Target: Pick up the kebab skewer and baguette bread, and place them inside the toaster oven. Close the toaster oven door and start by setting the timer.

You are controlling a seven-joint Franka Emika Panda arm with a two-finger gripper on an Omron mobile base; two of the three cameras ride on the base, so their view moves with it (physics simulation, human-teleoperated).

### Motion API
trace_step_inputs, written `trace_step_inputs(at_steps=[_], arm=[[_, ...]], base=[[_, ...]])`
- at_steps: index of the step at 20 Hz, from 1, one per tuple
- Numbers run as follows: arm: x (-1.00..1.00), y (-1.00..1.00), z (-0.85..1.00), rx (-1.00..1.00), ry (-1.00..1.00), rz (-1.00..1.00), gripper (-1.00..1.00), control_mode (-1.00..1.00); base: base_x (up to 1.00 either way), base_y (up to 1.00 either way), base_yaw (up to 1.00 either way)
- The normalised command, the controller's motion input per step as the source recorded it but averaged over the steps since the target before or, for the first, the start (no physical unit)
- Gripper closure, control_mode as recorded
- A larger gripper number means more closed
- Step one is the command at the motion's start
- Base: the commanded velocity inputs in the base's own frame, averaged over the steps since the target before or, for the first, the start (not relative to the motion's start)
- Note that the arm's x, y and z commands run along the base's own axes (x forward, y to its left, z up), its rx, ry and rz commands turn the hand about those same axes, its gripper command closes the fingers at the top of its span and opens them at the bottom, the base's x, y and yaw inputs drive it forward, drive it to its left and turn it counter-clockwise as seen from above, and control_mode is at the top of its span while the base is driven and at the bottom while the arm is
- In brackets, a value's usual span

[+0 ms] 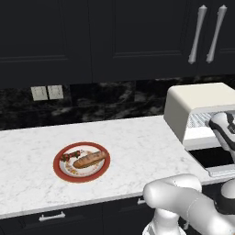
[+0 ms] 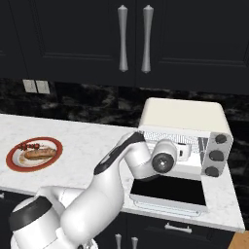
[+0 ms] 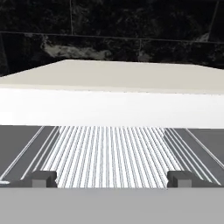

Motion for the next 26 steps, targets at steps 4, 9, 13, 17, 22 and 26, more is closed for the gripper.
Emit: trace_step_inputs(at_steps=[4,9,13,17,22,26], arm=[[0.07,-0.02,-0.14,0.0,0.13,0.0,-1.0,-1.0],[0.13,0.0,-0.17,0.0,0.11,0.0,-1.0,-1.0],[0.35,0.0,0.01,0.0,0.01,0.0,-1.0,-1.0],[0.3,0.0,-0.01,0.0,0.02,0.0,-1.0,-1.0],[0.05,-0.04,-0.3,0.03,0.07,0.0,-1.0,-1.0],[0.03,-0.07,-0.16,0.01,0.0,0.0,-1.0,-1.0]], base=[[0.0,0.0,0.0],[0.0,0.0,0.0],[0.0,0.0,0.0],[0.0,0.0,0.0],[0.0,0.0,0.0],[0.0,0.0,0.0]])
